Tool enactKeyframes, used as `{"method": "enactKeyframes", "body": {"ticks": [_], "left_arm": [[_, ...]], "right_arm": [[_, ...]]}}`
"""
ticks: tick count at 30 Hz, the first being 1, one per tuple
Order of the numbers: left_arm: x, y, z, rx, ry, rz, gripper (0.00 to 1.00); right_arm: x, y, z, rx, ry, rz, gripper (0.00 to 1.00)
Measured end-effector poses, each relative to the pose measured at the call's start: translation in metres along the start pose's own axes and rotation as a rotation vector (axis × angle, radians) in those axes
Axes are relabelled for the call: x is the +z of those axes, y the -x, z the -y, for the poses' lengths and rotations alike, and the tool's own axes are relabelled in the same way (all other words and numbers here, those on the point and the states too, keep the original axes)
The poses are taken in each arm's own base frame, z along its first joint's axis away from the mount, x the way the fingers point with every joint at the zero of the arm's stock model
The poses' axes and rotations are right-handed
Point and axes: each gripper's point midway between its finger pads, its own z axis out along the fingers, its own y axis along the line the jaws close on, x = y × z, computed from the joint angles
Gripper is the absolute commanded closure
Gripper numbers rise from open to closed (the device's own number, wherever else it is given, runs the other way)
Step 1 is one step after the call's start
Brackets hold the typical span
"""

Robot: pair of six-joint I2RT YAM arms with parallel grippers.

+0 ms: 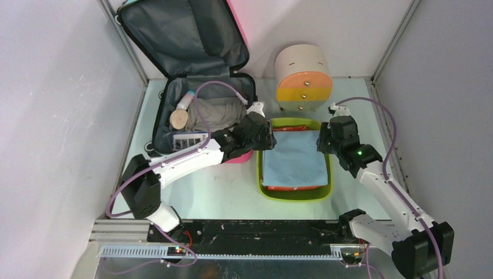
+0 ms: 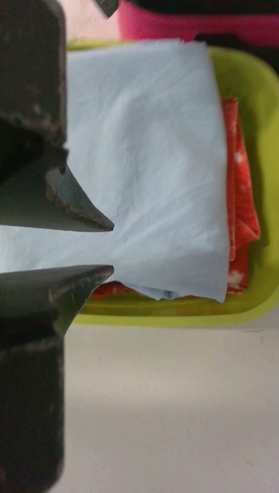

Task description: Open, take out, and arrange the luggage

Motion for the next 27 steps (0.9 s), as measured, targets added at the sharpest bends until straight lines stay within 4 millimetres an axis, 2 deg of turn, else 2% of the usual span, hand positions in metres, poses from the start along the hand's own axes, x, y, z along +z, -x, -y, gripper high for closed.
{"method": "enactKeyframes", "body": {"ticks": [3, 7, 14, 18, 23, 27], "left_arm": [[-0.011, 0.004, 0.014, 0.016, -0.049, 0.017, 0.62], [-0.003, -0.002, 0.015, 0.034, -0.058, 0.005, 0.73], [0.044, -0.039, -0.016, 0.065, 0.039, -0.131, 0.76], [0.055, -0.051, -0.039, 0.043, 0.092, -0.195, 0.72], [0.053, -0.043, -0.044, 0.036, 0.112, -0.194, 0.65], [0.037, -0.032, -0.035, 0.064, 0.079, -0.162, 0.59]], "right_arm": [[-0.004, 0.01, -0.006, 0.046, 0.02, 0.031, 0.83], [0.014, 0.008, -0.007, 0.053, 0.006, 0.007, 0.87], [0.068, -0.008, 0.01, 0.055, -0.073, -0.075, 0.89], [0.091, -0.021, 0.021, 0.046, -0.108, -0.125, 0.87], [0.09, -0.018, 0.021, 0.043, -0.098, -0.119, 0.82], [0.071, -0.001, 0.015, 0.057, -0.073, -0.07, 0.8]]}}
